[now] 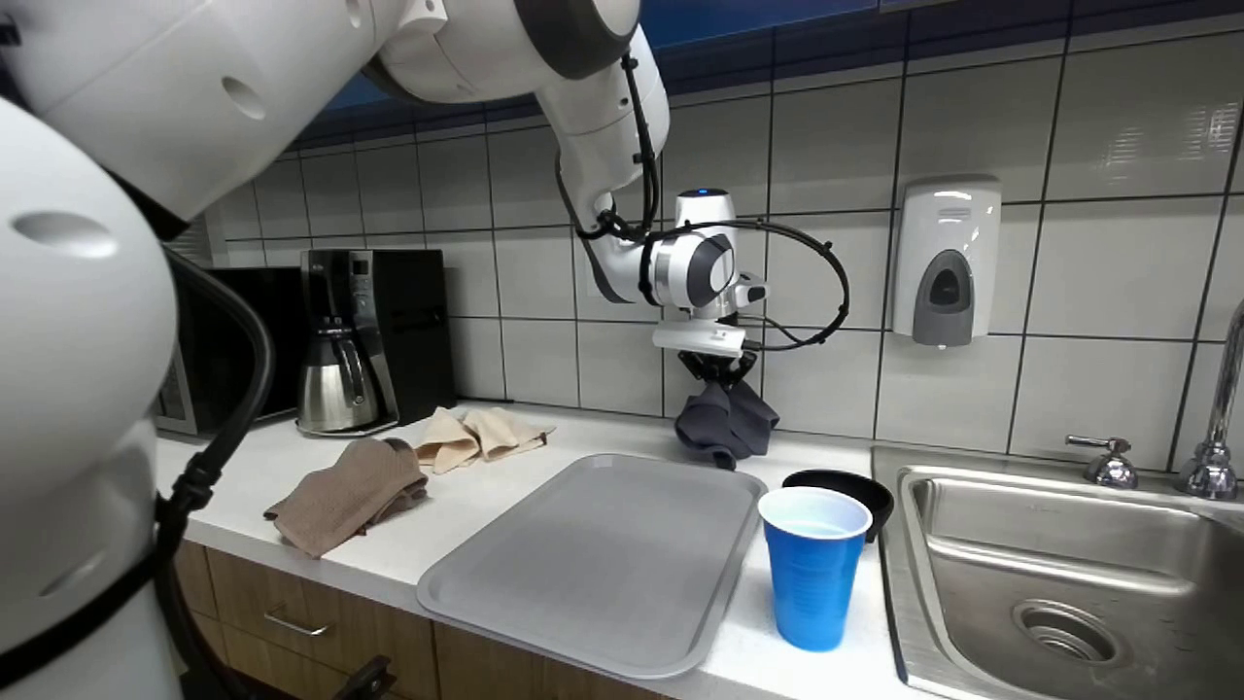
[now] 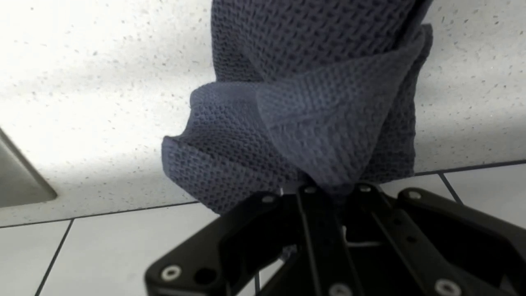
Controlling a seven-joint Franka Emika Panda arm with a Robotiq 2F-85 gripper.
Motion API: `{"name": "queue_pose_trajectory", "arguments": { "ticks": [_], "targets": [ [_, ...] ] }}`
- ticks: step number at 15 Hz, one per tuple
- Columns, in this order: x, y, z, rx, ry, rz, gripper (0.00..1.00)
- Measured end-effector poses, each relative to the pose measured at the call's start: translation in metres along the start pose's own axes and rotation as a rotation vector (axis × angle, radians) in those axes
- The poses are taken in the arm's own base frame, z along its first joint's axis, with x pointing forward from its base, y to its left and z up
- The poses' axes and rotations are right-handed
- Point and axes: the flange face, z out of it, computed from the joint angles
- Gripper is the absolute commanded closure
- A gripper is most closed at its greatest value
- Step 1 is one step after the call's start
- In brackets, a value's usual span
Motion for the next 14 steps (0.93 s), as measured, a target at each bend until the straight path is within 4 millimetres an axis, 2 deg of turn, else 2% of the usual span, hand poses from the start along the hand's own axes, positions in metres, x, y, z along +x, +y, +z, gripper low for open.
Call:
{"name": "queue_pose_trajectory", "arguments": {
  "ticks": [8,9,11,14],
  "targets": [
    [-0.010,-0.003,0.020,0.009,-0.049,-0.003,0.97],
    [-0.010,-0.004,0.022,0.009,-0.054,-0.004,0.64],
    [-0.011,-0.004,0.026,0.010,-0.062,-0.004,0.57],
    [-0.012,-0.004,0.030,0.012,-0.071,-0.004,0.34]
  ]
}}
